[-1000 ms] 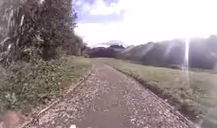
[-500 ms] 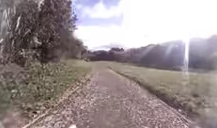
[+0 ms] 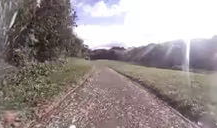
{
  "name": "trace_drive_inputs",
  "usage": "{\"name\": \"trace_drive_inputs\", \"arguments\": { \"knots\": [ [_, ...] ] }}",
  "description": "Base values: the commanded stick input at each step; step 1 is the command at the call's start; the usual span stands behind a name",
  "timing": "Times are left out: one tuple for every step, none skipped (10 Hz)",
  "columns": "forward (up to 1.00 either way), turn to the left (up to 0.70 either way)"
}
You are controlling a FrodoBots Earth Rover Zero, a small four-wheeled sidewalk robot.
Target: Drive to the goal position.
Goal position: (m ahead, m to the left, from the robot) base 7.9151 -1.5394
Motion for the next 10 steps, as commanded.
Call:
{"name": "trace_drive_inputs", "arguments": {
  "knots": [
    [0.7,-0.24],
    [0.7,-0.11],
    [0.7,0.0],
    [0.7,0.0],
    [0.7,0.0],
    [0.7,0.0],
    [0.7,0.0],
    [0.7,0.0],
    [0.7,0.0],
    [0.7,0.0]
  ]
}}
